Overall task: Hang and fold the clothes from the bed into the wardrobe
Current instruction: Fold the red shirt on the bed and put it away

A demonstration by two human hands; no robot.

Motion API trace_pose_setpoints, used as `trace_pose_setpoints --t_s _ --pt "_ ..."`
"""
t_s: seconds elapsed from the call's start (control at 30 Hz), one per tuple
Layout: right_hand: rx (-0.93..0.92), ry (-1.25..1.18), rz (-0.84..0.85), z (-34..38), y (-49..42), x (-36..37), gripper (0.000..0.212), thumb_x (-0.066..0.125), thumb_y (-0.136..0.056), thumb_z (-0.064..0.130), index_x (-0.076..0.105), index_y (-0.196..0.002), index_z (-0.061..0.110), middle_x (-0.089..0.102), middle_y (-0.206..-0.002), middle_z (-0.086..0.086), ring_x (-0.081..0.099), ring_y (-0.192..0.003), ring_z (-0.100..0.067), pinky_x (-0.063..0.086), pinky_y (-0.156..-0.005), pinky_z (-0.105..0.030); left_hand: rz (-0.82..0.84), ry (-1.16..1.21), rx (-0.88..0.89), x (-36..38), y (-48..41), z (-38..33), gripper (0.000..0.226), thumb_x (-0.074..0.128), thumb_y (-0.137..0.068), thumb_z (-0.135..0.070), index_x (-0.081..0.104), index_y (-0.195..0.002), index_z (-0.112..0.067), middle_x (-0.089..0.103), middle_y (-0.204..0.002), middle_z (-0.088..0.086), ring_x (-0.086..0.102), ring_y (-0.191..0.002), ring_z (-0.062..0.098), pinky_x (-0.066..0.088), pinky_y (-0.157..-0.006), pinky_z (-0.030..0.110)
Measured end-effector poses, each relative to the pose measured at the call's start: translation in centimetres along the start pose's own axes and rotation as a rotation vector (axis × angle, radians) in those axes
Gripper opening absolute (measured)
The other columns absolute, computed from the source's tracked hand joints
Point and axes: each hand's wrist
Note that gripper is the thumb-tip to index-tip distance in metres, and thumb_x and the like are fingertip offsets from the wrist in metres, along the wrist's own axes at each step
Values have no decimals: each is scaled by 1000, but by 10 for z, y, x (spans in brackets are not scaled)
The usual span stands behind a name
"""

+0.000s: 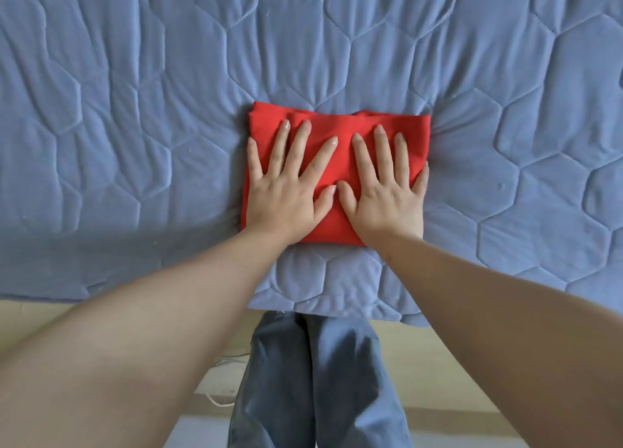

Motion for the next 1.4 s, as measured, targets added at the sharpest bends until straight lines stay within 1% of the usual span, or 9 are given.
trace_pose_setpoints --t_s 0.1,0.3,0.5,0.6,0.67,0.8,0.9,1.03,1.4 --pt "-3 -8 -33 -2 -7 11 70 26 -85 56 15 -149 32 11 -159 1 6 -146 -24 9 -111 -58 -21 23 -3 9 -4 3 67 42 -80 -49 34 -142 -28 36 -148 13 33 -137 33 19 -105 63" --pt "28 19 96 1 -7 2 67 31 -92 55 0 -149 38 -6 -159 8 -9 -146 -17 2 -114 -53 57 50 -10 5 -2 6 65 36 -82 -51 35 -143 -28 34 -149 12 31 -138 31 18 -107 62" --pt "191 -183 15 9 21 -26 70 49 -88 52 12 -147 42 -8 -159 5 -6 -146 -16 7 -115 -48 97 85 -124 -19 19 20 58 36 -84 -53 42 -138 -34 39 -147 10 36 -134 38 26 -102 64" --pt "390 -295 43 15 28 -31 75 52 -84 57 12 -146 45 -10 -158 7 7 -144 -24 16 -111 -49 96 230 -250 -24 31 24 60 41 -82 -53 43 -138 -31 31 -147 23 40 -126 46 37 -99 56" --pt "426 -356 51 19 29 -33 75 55 -83 55 13 -145 47 -8 -158 6 20 -139 -29 22 -108 -48 185 329 -367 -29 32 23 64 49 -85 -53 31 -144 -35 21 -149 26 36 -128 42 32 -104 46" --pt "474 -592 99 15 28 -38 76 63 -81 50 19 -142 50 16 -151 -7 37 -130 -31 33 -104 -37 305 657 -526 -40 25 24 69 58 -83 -51 24 -142 -46 44 -129 17 48 -116 35 37 -100 40" --pt "463 -665 161 11 31 -49 78 66 -79 51 21 -143 47 35 -137 -10 49 -118 -26 37 -94 -27 376 826 -530 -50 24 29 69 62 -81 -49 27 -140 -45 50 -134 5 49 -121 28 38 -99 32" --pt "396 -609 144 20 42 -77 78 68 -79 46 27 -145 36 46 -137 -7 48 -122 -23 38 -97 -29 314 926 -573 -84 35 32 77 69 -79 -41 26 -143 -33 45 -141 -1 45 -127 22 34 -96 25" --pt "-4 -419 110 136 84 -220 76 67 -80 38 29 -145 26 48 -136 -10 49 -122 -28 39 -96 -32 79 987 -748 -253 98 88 77 67 -81 -42 25 -144 -30 42 -143 0 42 -129 23 32 -100 27"
Point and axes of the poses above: each hand's wrist, its own y-axis away from the middle knuckle, its own x-axis out of the palm, z = x × y
